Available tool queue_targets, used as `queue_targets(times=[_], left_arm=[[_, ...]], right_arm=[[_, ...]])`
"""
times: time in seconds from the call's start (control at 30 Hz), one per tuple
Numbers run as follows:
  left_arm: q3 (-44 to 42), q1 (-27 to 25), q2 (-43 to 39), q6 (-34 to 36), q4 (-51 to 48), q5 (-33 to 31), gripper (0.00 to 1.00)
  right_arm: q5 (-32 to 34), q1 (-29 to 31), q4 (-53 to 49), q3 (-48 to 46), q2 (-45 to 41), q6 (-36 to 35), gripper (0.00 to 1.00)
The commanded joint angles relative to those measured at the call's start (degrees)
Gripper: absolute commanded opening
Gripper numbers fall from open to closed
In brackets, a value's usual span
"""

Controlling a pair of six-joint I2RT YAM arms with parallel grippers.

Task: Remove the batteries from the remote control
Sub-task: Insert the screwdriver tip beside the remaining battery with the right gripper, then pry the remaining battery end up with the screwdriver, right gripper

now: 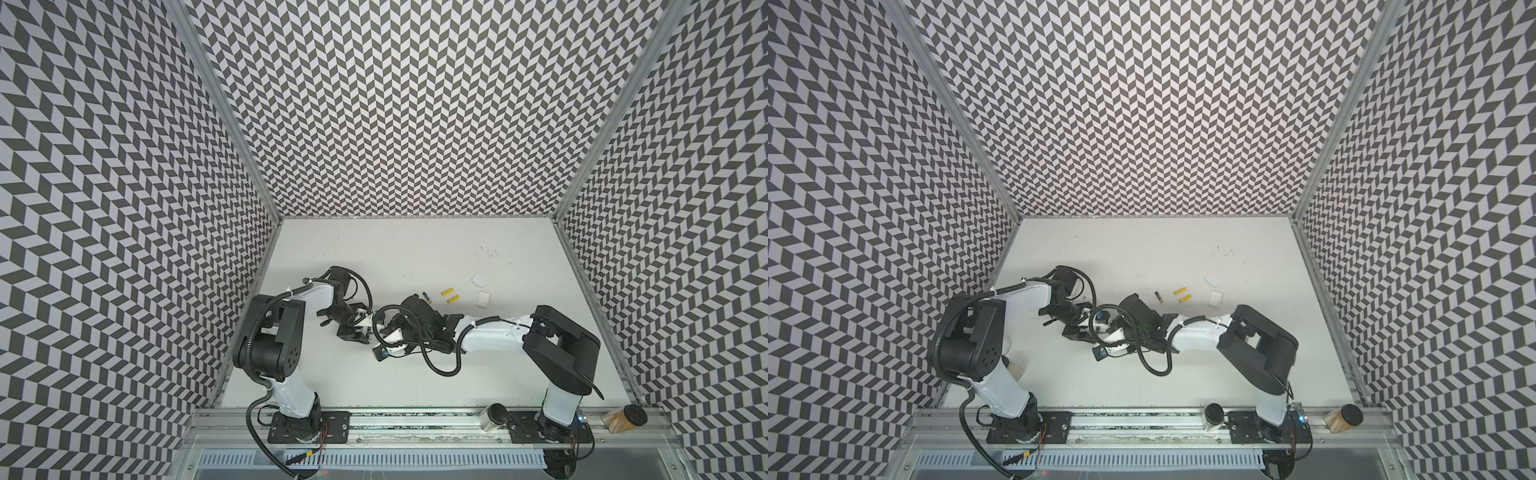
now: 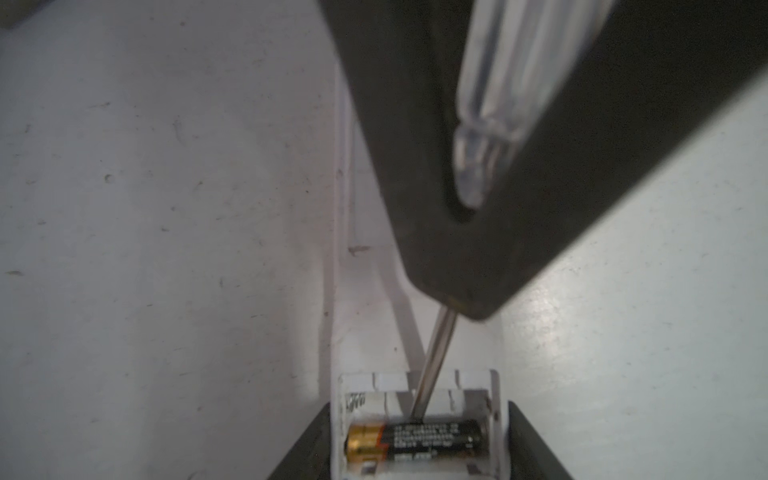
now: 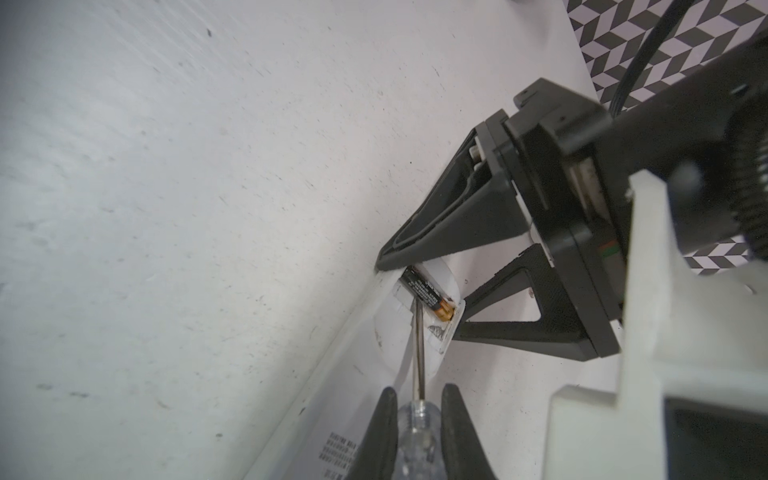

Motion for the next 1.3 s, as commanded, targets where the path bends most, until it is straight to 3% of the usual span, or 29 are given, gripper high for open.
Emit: queue_targets(times=[0.0, 0.17, 0.47, 0.9, 1.07, 1.27], left_arm=[[-0.39, -0.60, 0.67, 0.17, -4.62, -1.30, 0.56], [-0.20, -0.71, 0.65, 0.05, -4.75, -1.07, 0.57], [-0.52, -0.50, 0.91, -0.08, -4.48, -0.29, 0.57], [1.00, 0.12, -0.06, 0.10, -6.49, -0.59, 0.64], [1.16, 0.19, -0.48, 0.20, -6.53, -2.87, 0.70], [2.59, 0.25, -0.74, -0.24, -7.84, -2.73, 0.69]], right_arm=[[-2.50, 1.09, -1.98, 1.04, 1.86, -0.96, 0.00], [-4.34, 0.68, 2.30, -0.86, 2.64, 3.52, 0.00], [-7.03, -1.66, 18.77, -11.31, 0.20, 14.74, 0.00], [-5.66, -2.38, 25.38, -14.23, 1.52, 20.87, 0.00], [-6.83, -2.87, 27.94, -15.22, 1.90, 24.52, 0.00], [-9.70, -3.22, 32.95, -16.57, 3.67, 28.56, 0.00]])
